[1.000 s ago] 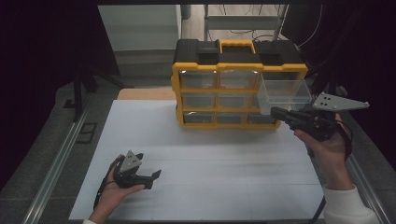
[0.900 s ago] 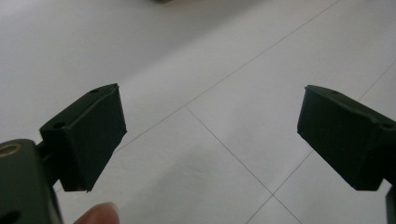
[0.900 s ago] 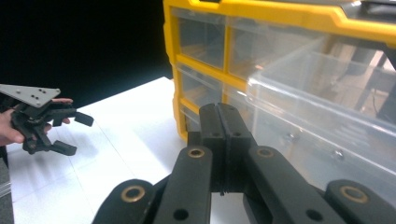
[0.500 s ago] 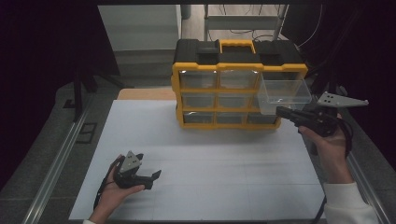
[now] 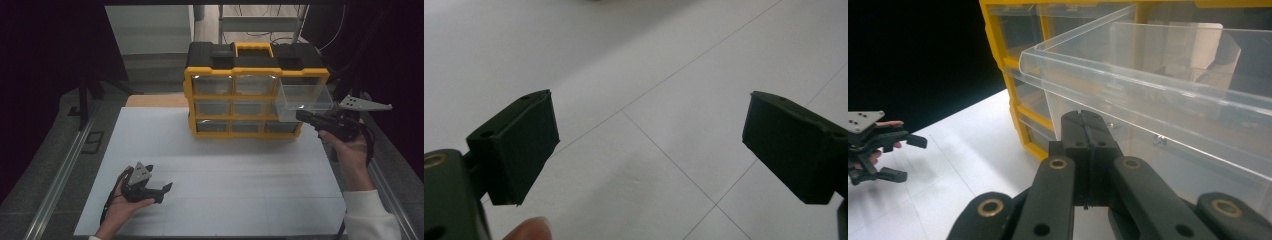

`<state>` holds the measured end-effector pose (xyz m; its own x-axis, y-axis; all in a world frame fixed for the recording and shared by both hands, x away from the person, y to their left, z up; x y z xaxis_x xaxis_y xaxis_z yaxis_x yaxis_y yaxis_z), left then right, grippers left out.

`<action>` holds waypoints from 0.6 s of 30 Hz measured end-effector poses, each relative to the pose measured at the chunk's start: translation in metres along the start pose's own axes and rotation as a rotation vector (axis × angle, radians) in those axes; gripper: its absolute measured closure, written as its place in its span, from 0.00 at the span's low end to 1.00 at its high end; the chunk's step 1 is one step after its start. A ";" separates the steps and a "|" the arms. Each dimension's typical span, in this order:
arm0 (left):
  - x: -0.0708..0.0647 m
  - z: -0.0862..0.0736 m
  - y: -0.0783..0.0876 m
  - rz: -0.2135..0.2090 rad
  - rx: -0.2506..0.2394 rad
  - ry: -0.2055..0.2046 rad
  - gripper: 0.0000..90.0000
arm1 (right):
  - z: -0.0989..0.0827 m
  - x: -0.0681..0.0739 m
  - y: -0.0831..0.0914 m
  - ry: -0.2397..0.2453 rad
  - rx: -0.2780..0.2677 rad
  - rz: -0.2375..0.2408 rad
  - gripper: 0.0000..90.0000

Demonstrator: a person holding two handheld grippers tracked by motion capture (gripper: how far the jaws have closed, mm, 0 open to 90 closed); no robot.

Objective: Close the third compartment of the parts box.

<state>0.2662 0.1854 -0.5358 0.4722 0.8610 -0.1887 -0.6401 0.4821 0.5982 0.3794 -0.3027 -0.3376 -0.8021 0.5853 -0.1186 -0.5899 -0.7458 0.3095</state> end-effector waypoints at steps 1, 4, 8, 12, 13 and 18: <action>0.000 0.000 0.000 0.000 0.000 0.000 0.09 | 0.000 0.000 -0.001 0.001 0.001 -0.002 1.00; 0.000 0.000 0.000 0.001 0.001 -0.002 0.09 | 0.001 -0.002 -0.003 0.003 0.007 -0.010 1.00; 0.000 0.000 0.001 0.003 0.003 -0.003 0.09 | 0.002 -0.006 -0.009 -0.004 0.002 -0.016 1.00; 0.000 -0.001 0.001 0.005 0.002 0.000 0.09 | 0.002 -0.012 -0.014 -0.014 0.001 -0.029 1.00; 0.000 -0.001 0.002 0.005 0.003 -0.001 0.09 | 0.002 -0.012 -0.015 -0.016 -0.002 -0.030 1.00; 0.001 -0.002 0.002 0.008 0.004 -0.002 0.09 | 0.002 -0.016 -0.018 -0.018 -0.002 -0.038 1.00</action>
Point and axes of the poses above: each handheld gripper's, and its own axes: y roughly backward along the jaws, z roughly out of its top, x roughly to its left, the point moved 3 cm from there along -y, roughly forward along the jaws, and after that the axes turned 13 degrees about y, right-handed, at the moved point
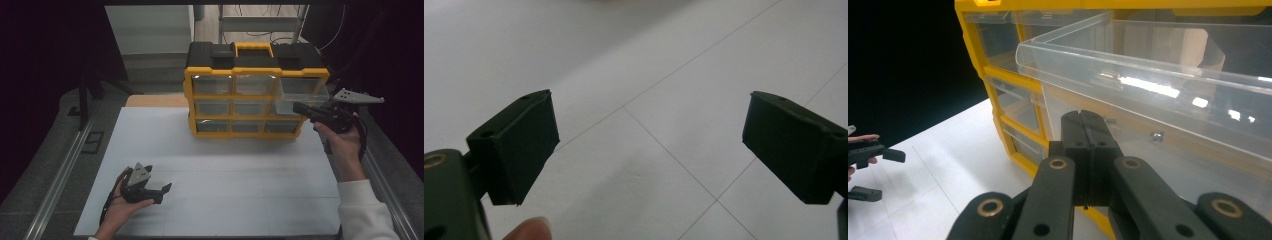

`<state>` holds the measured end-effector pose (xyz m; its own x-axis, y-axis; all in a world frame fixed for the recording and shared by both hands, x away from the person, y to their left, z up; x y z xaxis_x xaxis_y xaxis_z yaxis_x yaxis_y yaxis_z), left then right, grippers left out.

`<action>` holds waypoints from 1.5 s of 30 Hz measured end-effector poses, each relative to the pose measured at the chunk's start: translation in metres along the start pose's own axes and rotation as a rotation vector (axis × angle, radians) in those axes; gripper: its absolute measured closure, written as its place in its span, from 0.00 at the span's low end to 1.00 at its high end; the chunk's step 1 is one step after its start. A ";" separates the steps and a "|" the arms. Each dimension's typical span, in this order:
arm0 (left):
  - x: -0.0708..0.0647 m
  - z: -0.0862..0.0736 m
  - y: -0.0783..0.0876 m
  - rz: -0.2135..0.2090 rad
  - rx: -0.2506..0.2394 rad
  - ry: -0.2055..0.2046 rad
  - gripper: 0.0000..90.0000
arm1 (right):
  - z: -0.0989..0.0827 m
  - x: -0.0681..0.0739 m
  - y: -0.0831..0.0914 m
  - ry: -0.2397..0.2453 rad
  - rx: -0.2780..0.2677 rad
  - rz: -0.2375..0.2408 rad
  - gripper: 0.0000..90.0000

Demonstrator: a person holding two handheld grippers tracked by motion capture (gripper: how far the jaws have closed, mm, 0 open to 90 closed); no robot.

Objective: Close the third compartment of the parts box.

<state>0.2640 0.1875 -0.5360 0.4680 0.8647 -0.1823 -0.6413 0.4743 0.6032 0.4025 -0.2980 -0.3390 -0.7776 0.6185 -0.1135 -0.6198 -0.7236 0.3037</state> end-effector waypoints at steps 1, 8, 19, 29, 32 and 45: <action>0.000 0.000 0.000 0.000 0.000 0.000 0.09 | 0.000 0.000 -0.001 -0.005 -0.006 0.003 1.00; 0.000 0.000 0.000 0.000 -0.001 0.004 0.09 | 0.001 -0.004 -0.006 -0.001 0.003 -0.009 1.00; 0.000 0.000 0.000 -0.001 -0.002 0.005 0.09 | 0.002 -0.011 -0.015 -0.013 0.009 -0.029 1.00; 0.001 0.001 -0.001 -0.006 -0.002 0.007 0.09 | 0.001 -0.018 -0.020 -0.023 0.012 -0.042 1.00; 0.001 0.002 -0.002 -0.008 -0.004 0.006 0.09 | 0.002 -0.019 -0.021 -0.023 0.017 -0.042 1.00; 0.000 0.003 -0.002 -0.013 -0.005 0.002 0.09 | 0.003 -0.024 -0.028 -0.020 0.000 -0.031 1.00</action>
Point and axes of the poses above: each handheld gripper's, and its own axes: y roughly backward along the jaws, z roughly out of its top, x roughly to its left, the point moved 3 cm from there along -y, roughly forward along the jaws, and after that the axes turned 13 degrees about y, right-handed, at the moved point
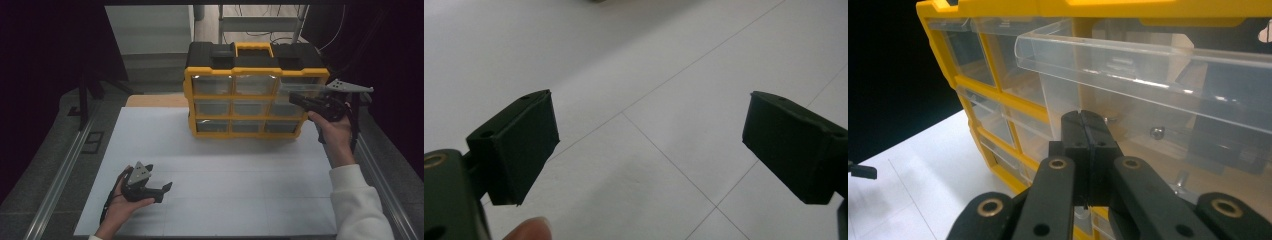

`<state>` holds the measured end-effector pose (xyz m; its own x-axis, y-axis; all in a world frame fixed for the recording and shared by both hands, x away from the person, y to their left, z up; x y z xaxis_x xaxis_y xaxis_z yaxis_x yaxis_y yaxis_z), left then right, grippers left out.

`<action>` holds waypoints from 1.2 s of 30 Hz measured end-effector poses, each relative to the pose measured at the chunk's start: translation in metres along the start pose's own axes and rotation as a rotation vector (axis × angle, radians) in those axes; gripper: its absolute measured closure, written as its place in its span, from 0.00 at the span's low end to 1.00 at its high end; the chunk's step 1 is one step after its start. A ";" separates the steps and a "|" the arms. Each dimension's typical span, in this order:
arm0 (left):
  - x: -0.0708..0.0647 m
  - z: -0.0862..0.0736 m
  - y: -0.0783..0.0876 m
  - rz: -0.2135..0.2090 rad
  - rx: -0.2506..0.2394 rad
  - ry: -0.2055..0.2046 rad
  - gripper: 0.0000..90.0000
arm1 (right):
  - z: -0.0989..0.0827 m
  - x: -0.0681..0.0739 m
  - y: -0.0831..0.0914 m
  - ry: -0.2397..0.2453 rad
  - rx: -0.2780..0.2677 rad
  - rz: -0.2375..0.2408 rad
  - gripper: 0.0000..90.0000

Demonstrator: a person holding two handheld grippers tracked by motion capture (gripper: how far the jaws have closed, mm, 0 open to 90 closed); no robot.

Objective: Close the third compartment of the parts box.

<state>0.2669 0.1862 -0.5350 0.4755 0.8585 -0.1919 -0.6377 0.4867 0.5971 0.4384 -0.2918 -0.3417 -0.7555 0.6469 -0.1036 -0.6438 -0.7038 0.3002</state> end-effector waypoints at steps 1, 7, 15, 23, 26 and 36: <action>0.000 0.000 0.000 0.001 0.001 -0.001 0.09 | 0.000 -0.001 -0.001 -0.003 -0.003 0.002 1.00; 0.000 0.000 -0.001 0.002 0.002 -0.004 0.09 | 0.000 -0.005 -0.006 -0.011 -0.011 -0.003 1.00; 0.001 -0.001 0.000 0.006 0.002 -0.004 0.09 | 0.001 -0.011 -0.012 -0.013 -0.013 -0.002 1.00; 0.001 -0.002 0.001 0.010 0.003 -0.002 0.09 | 0.001 -0.015 -0.016 -0.020 -0.013 -0.006 1.00; 0.001 -0.002 0.001 0.010 0.002 -0.002 0.09 | 0.001 -0.017 -0.017 -0.031 -0.018 -0.011 1.00; 0.001 -0.002 0.001 0.008 0.004 -0.003 0.09 | 0.001 -0.018 -0.020 -0.035 -0.018 -0.018 1.00</action>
Point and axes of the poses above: each handheld gripper's, and its own axes: y roughly backward along the jaws, z roughly out of its top, x roughly to its left, the point moved 3 cm from there along -y, roughly forward along the jaws, and after that the axes turned 13 degrees about y, right-handed, at the moved point
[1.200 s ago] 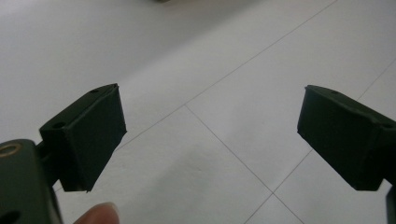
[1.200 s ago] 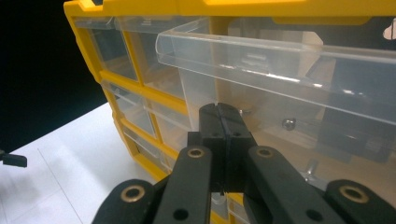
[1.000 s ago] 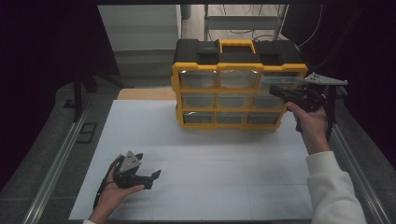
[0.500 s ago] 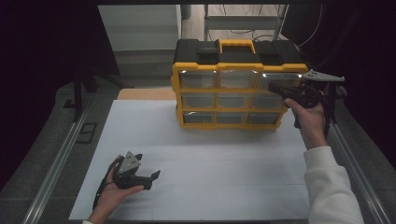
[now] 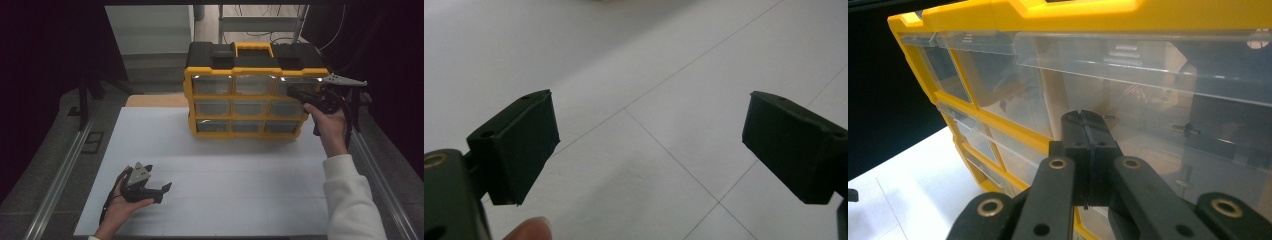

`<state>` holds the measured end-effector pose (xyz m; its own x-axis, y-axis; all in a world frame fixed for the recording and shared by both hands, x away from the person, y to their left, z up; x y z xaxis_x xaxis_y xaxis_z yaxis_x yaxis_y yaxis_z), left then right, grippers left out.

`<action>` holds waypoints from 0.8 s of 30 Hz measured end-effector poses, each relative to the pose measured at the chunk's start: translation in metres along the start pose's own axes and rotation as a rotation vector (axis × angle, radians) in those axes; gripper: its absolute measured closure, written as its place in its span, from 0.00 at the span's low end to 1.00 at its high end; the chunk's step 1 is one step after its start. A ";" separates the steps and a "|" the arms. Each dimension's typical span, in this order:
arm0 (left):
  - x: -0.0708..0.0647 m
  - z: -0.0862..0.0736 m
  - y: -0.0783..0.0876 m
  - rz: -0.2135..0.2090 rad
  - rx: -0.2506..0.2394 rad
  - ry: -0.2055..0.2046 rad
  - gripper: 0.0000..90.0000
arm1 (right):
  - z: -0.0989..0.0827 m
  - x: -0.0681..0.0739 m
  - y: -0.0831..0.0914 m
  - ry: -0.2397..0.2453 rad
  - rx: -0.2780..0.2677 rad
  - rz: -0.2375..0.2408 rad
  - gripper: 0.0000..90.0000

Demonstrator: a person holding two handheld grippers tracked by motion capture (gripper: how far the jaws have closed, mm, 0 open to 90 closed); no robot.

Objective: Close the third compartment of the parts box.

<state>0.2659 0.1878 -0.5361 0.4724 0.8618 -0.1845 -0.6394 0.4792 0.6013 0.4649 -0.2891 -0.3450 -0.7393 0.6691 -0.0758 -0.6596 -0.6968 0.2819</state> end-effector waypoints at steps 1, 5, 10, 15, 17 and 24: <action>0.000 0.000 0.000 0.000 -0.001 0.001 0.09 | 0.000 0.000 0.000 0.000 0.001 0.000 1.00; 0.000 0.000 0.000 0.001 -0.002 0.001 0.09 | -0.001 0.002 0.000 0.001 0.005 0.005 1.00; 0.000 0.000 0.000 -0.001 -0.001 0.001 0.09 | 0.000 0.010 0.003 0.021 0.008 0.013 1.00; 0.000 0.000 0.001 -0.004 -0.005 0.003 0.09 | -0.002 0.024 0.005 0.052 0.021 0.039 1.00; 0.000 0.001 0.000 -0.005 -0.004 0.001 0.09 | -0.005 0.030 0.007 0.061 0.026 0.047 1.00; 0.000 0.001 0.000 -0.006 -0.005 0.002 0.09 | -0.016 0.051 0.016 0.080 0.031 0.079 1.00</action>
<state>0.2659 0.1876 -0.5353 0.4753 0.8591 -0.1900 -0.6391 0.4855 0.5965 0.4151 -0.2701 -0.3593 -0.7979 0.5889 -0.1284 -0.5955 -0.7373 0.3191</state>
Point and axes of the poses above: each handheld gripper's, and its own axes: y roughly backward along the jaws, z roughly out of its top, x roughly to its left, the point moved 3 cm from there along -y, roughly forward along the jaws, and after that the axes turned 13 degrees about y, right-handed, at the moved point
